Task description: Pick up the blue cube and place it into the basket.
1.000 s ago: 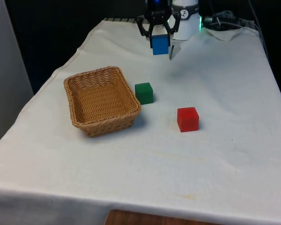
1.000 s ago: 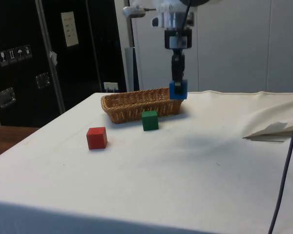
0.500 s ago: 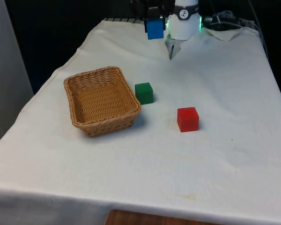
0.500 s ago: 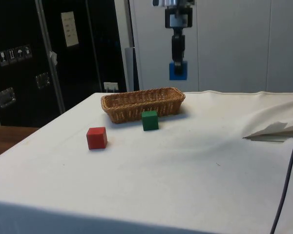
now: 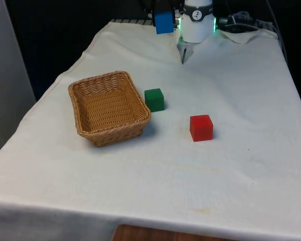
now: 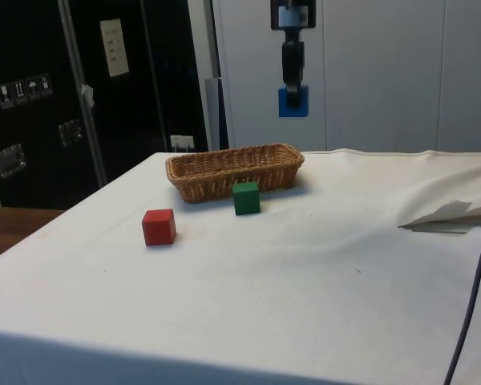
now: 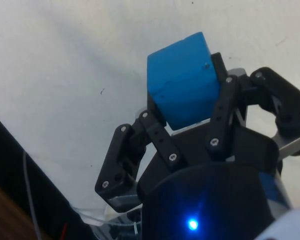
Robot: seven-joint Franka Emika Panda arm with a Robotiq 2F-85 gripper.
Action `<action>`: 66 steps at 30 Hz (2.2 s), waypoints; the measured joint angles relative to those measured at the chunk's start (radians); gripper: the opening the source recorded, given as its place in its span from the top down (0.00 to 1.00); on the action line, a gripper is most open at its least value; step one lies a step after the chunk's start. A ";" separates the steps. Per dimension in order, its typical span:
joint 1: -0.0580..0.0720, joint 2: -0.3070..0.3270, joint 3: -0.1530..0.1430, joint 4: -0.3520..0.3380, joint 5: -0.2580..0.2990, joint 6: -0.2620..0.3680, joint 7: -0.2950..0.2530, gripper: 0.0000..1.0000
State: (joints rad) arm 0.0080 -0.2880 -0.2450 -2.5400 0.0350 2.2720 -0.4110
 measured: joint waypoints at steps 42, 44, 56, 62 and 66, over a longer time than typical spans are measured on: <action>-0.003 0.197 -0.038 0.177 0.002 0.007 0.078 0.98; -0.003 0.208 -0.040 0.186 0.003 0.007 0.082 0.98; -0.004 0.269 -0.069 0.219 0.017 0.028 0.094 0.98; -0.004 0.285 -0.078 0.237 0.020 0.030 0.104 0.98; -0.004 0.291 -0.081 0.242 0.022 0.034 0.107 0.98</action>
State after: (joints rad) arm 0.0040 0.0030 -0.3260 -2.2980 0.0570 2.3060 -0.3040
